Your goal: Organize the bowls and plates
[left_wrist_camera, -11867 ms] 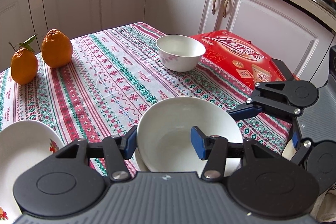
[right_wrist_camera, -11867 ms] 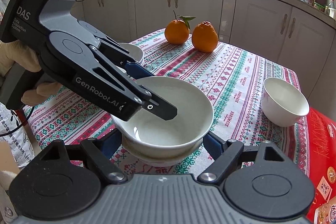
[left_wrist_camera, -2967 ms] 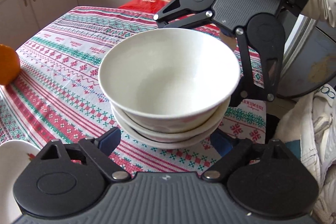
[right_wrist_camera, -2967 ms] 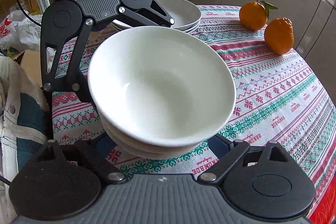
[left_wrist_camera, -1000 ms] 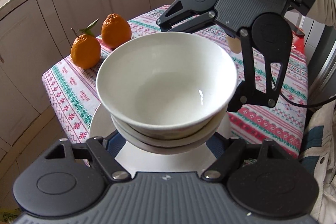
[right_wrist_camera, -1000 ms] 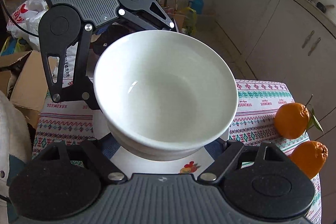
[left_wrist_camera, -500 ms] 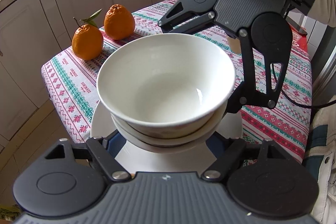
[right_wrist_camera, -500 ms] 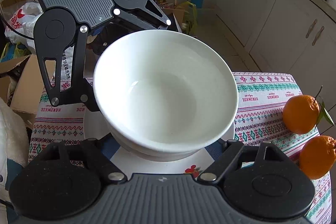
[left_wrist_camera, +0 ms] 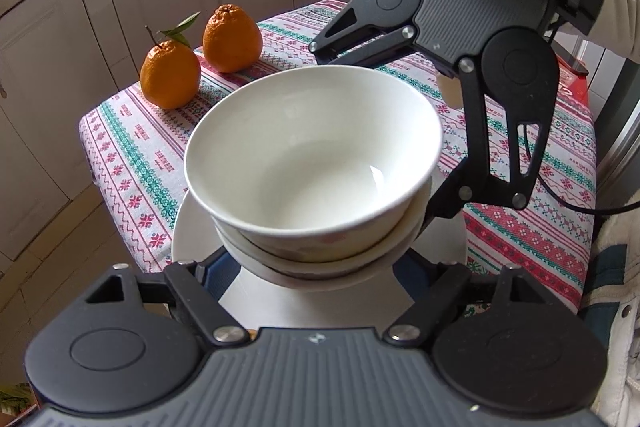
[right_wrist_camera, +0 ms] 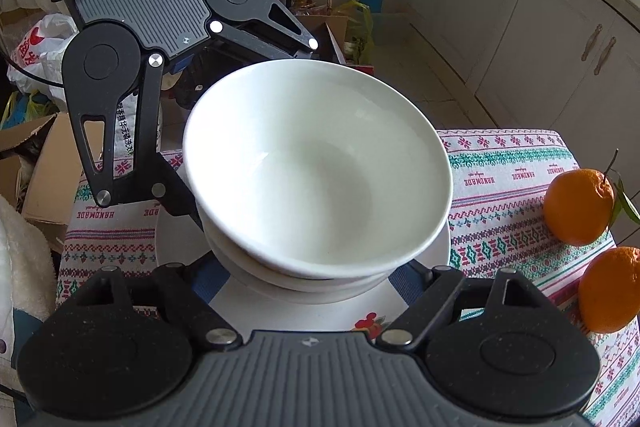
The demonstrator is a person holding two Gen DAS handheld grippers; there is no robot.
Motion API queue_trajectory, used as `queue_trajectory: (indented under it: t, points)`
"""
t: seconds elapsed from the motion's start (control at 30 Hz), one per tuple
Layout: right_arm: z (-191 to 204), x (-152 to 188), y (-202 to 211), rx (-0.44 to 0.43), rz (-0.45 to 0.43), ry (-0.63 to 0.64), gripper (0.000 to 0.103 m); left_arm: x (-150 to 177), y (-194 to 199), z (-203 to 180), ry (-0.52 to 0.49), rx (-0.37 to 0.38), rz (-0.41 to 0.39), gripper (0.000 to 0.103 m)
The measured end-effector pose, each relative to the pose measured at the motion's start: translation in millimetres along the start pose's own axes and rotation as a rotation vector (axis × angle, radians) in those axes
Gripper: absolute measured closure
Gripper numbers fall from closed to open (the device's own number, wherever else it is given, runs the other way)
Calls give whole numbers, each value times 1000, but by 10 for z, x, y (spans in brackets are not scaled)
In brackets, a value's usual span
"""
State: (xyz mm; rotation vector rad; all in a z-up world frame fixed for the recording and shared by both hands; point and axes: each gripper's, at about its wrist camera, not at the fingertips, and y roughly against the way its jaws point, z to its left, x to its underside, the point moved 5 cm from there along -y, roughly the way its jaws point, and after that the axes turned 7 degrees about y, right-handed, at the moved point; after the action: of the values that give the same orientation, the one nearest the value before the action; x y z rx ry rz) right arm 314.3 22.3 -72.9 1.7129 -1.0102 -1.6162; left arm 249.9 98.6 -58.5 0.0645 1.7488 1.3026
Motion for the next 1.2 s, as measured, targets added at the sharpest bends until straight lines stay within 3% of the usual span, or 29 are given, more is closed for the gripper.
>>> queue_trajectory:
  t: [0.2,0.3,0.4,0.47,0.6,0.73,0.8,0.9,1.03,1.2]
  points:
    - [86,21,80,41,-26,-10,5,70,61,-50,20,-79,-42,13]
    - [158,83,261,103,-54,-48,2,162,197,-116,58,-170,-98,8]
    - [231,211,448,231,-34,-153,0,268,429,-297,119,-273,-236,1]
    - [317,301,584,284,-51,-259,0,327,574,-476,161,-344,-328,0]
    - [554,438,846,388,-126,-486,0,414,702,-802,278,-393,-413,0]
    - [781,567,1041,629,-125,-698,0,396,818,-1002,432,-553,-399,1]
    - [937,624,1122,726,-124,-764,0,395,916,-1115,509,-554,-420,1]
    - [1214,681,1237,766,-162,-816,0,424,1019,-1272,569,-575,-418,1]
    - [1481,688,1346,801,-181,-804,0,463,1099,-1444,597,-732,-407,1]
    - [1672,685,1427,843,-177,-794,0,524,1184,-1550,646,-696,-427,1]
